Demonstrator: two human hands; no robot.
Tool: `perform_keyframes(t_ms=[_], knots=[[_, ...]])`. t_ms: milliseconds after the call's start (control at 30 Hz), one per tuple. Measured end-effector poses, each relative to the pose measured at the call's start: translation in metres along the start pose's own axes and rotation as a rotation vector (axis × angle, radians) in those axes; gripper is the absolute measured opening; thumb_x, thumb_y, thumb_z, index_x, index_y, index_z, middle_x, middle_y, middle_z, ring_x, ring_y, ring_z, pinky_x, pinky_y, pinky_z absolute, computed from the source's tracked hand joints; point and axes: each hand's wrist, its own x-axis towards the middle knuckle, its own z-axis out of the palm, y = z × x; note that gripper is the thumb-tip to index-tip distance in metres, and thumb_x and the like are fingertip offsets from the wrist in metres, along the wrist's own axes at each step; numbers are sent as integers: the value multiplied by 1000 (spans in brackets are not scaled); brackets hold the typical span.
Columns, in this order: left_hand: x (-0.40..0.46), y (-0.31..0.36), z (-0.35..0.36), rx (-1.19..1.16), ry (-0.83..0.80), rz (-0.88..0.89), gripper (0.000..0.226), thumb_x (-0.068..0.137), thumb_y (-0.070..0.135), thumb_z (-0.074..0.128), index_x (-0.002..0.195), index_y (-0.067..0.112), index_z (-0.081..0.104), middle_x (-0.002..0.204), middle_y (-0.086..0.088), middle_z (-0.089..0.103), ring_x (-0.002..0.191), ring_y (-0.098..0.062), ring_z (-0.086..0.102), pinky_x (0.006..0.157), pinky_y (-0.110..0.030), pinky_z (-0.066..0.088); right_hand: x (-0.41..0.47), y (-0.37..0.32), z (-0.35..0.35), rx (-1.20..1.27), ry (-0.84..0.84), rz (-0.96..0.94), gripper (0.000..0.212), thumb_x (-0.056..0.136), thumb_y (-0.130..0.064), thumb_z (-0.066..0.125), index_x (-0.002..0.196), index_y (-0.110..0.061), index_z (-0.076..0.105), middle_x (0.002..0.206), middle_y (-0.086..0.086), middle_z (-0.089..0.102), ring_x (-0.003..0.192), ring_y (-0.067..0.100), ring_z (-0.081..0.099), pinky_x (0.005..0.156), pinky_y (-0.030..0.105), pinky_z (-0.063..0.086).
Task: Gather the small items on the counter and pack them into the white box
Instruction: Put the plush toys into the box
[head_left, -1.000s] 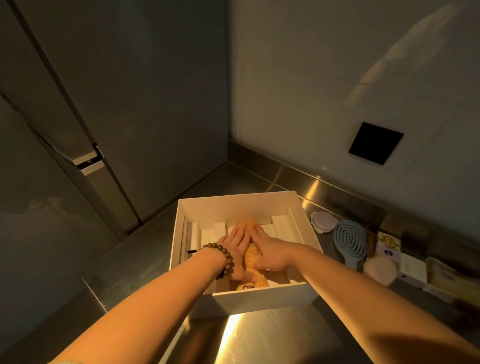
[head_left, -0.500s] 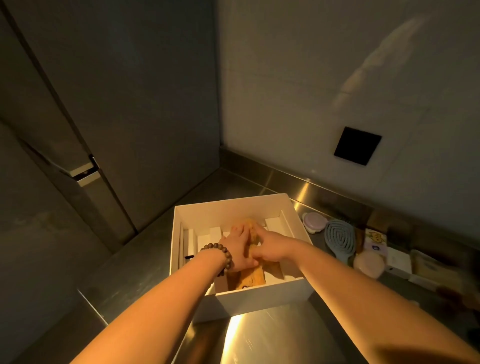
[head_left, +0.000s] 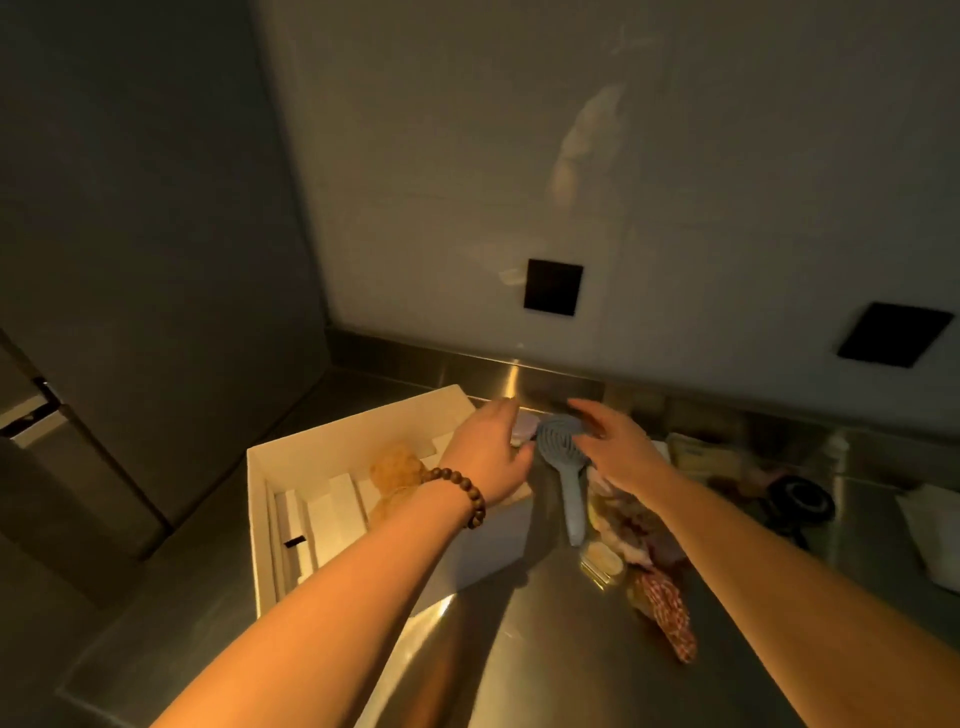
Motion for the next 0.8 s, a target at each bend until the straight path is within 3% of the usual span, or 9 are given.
perform_keyframes(t_ms=[133,233,333,467,600,800], knots=[[7,43,36,-50,-117,58,66,86,38,55,143,16,29,144,-7,39,128,-23,39,104,-33,32,-17,49,-41,16,67,125,46,91,-7,56,135,-20,49,135,9,52,123,24,49,102,41,44],[7,64,69,-108,-191,66,67,86,40,55,143,17,28,144,-6,37,128,-22,38,104,-31,31,-32,85,-58,-5,48,170,47,90,-8,59,136,-14,48,138,11,49,125,26,48,99,32,42],[4,73,108,-128,-322,-17,71,85,40,58,145,20,23,149,-5,30,133,-21,32,107,-32,27,-43,116,-60,-89,-37,163,55,88,-12,64,139,-11,43,145,9,41,132,23,40,103,25,33],[-5,75,154,-29,-534,-56,94,77,44,67,148,24,9,156,-3,11,142,-23,11,113,-37,14,-51,148,-52,-223,-212,155,66,86,-16,66,145,-17,35,154,6,27,142,21,25,113,33,24],[-11,75,180,-27,-588,-34,99,73,46,70,148,22,11,156,-4,8,141,-21,12,115,-37,16,-57,164,-44,-158,-205,164,63,84,-19,69,141,-19,42,141,5,43,129,19,42,100,22,30],[-3,83,185,-73,-520,32,103,67,48,75,147,26,14,155,0,13,141,-20,10,115,-38,13,-56,158,-45,21,-101,77,40,77,-13,73,114,-17,57,111,2,59,103,18,57,86,30,47]])
